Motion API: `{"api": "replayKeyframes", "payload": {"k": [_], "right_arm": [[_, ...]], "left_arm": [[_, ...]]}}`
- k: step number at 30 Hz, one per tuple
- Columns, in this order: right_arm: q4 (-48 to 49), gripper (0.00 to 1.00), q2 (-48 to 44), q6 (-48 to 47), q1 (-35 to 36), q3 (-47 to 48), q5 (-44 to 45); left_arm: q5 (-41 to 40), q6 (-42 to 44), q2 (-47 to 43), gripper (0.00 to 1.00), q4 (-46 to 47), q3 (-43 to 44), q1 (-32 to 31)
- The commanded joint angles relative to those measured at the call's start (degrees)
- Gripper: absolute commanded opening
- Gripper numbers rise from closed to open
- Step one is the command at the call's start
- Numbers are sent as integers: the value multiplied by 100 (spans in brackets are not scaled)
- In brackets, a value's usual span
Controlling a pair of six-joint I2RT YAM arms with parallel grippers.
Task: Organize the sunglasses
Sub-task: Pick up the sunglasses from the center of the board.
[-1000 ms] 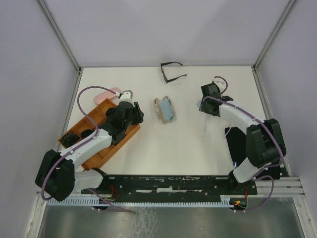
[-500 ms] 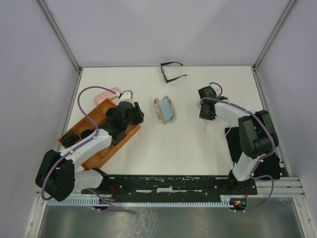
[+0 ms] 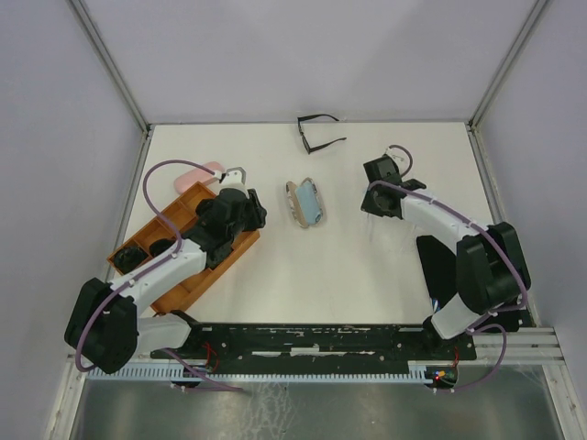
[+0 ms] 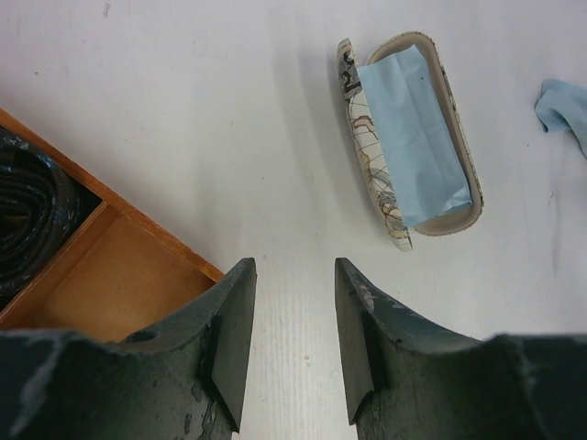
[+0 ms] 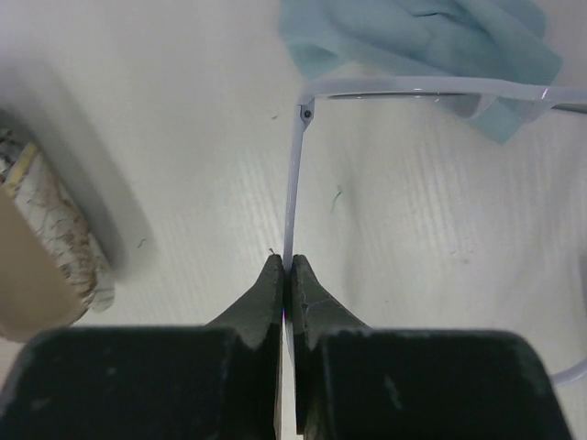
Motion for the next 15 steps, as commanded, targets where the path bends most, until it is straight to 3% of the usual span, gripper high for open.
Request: {"api": "replayKeyframes", "payload": {"k": [1,7,15], "right_arm": [[-127,2,-425,463,463,-17,310],[-469,1,-726,750,1155,-267,687],[-516,3,-471,1282,2176,-464,604]], "left_arm": [[37,-276,-255,47,143,-31,29],[89,-267,-367,47,121,-63,32],[236,-284,-585,47,62,-154,29]]}}
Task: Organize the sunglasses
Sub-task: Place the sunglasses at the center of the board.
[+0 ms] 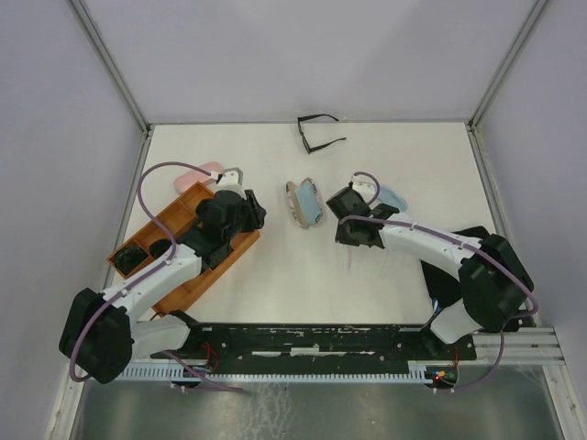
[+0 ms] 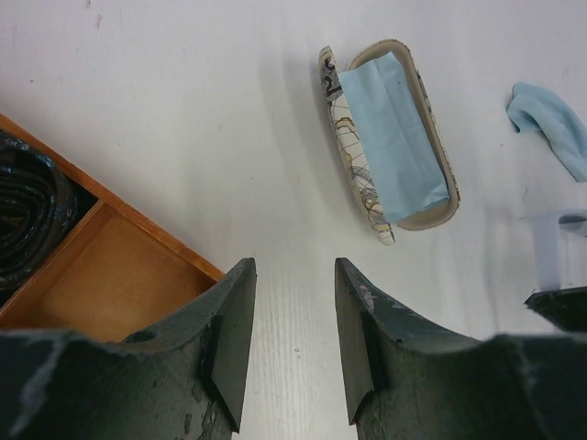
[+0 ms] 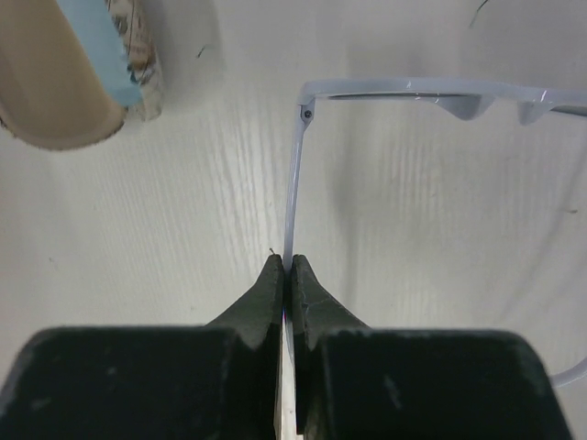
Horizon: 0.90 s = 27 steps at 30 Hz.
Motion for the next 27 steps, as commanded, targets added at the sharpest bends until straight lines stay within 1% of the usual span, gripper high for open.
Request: {"api": "replayKeyframes", "payload": {"k": [1,3,8,12,16,20,23,27], "right_arm": [[-81,3,161,372,418,25,126],[-102,5,299,373,566,69,150],[-39,22,524,230,627,156,61],[36,30,440,-87,619,181,6],[46,32,214,-725,618,169,-25],[80,32,-57,-1823,488,104,148],[7,32,-137,-2715,231,161,34],[-860,33,128,-3494,-371,722,-495]], "left_arm": [[164,-291,-271,47,86,-86,31],[181,-300,-325,47,82,-128,29],[145,-302,-381,47,41,-156,30],[105,-293,-386,47,29,-156,24],[102,-293,-368,47,29,-150,27],[106,-284,-349,47,16,-105,26],[106,-276,-360,47,-12,-67,27],[98,-254,-385,47,-42,-41,29]]}}
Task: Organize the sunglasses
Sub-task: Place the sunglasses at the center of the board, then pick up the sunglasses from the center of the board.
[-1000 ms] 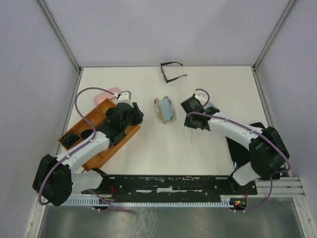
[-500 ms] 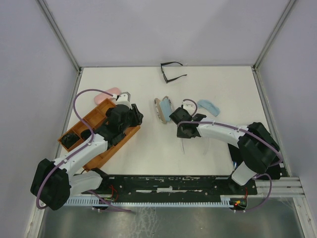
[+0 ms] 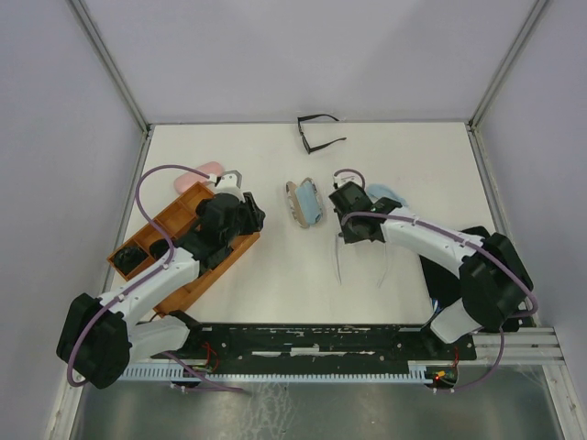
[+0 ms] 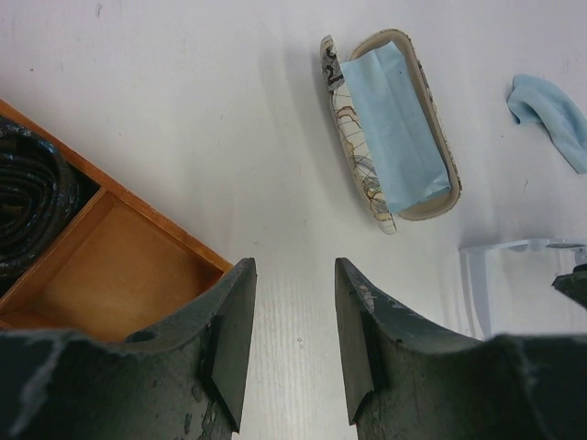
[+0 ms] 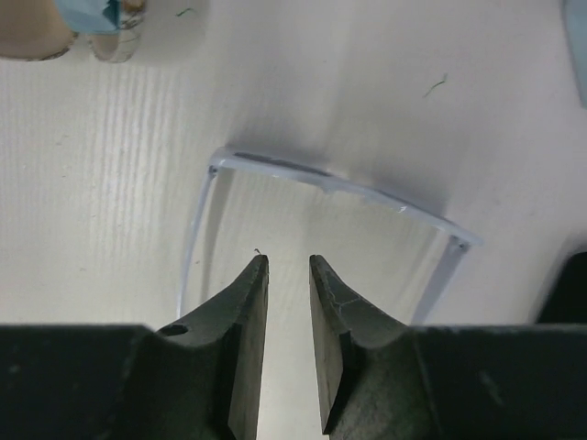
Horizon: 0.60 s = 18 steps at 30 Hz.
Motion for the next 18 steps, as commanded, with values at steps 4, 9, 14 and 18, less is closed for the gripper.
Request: {"api": "replayKeyframes", "payload": {"k": [4,9,14,18], "right_arm": [[-642,46,265,-1849,-811,737,-668],[-559,50,684,-2419,-986,1001,-832],[-791,50,1040,-2880,-1060,1402,-1359],[-1000,48,1239,-3102,-1105,1623,-1417]], "left_arm": [[76,-224,-129,47,-61,180,25],[190,-210,-121,47,-116,223,29],[256,-193,-104,47,-149,245,31],[277,-192,-86,47,-165,271,29]]}}
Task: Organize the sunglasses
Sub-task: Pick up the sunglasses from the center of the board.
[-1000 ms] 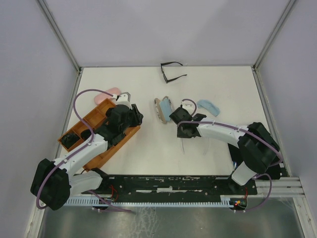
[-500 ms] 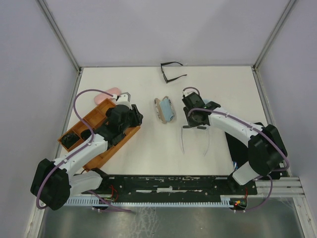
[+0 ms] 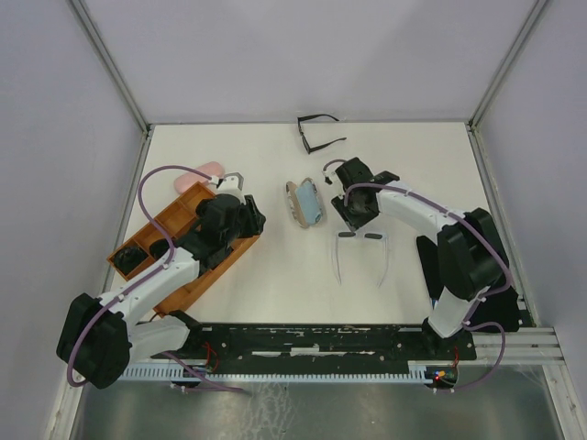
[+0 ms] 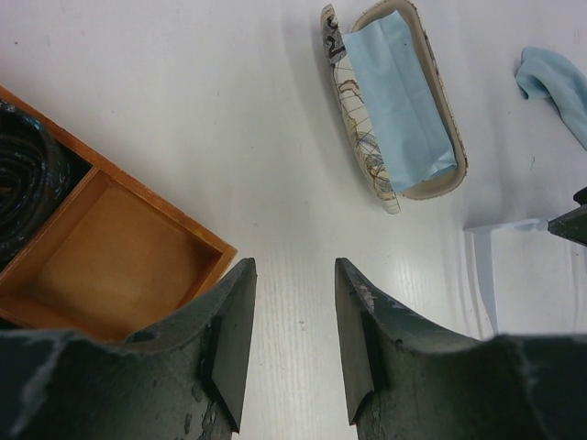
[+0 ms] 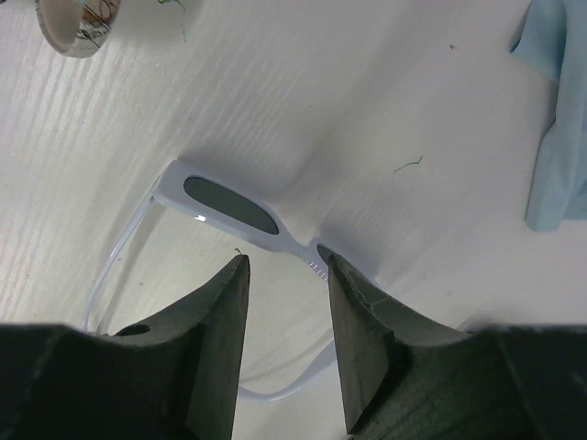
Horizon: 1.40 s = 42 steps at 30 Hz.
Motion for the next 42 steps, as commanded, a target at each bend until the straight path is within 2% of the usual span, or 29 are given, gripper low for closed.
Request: {"api": "replayKeyframes", "payload": {"k": [1,13,22,31,42], "right_arm": [[-315,47,164,-517,-66,456,-207],[-669,47,459,-670,-132,544,-161],[-616,38,589,-697,-172,586,-168],[-553,35,698,-715,-197,624,-286],[-519,25,523,-451,-202,507,-452]], "left_arm": [[119,-195,-84,47,90,269,31],[145,-180,-32,47,78,291,31],[141,-178,3,47,99,300,29],[89,-177,-30,47,78,284,30],[91,-175,-15,47,86,283,27]]}}
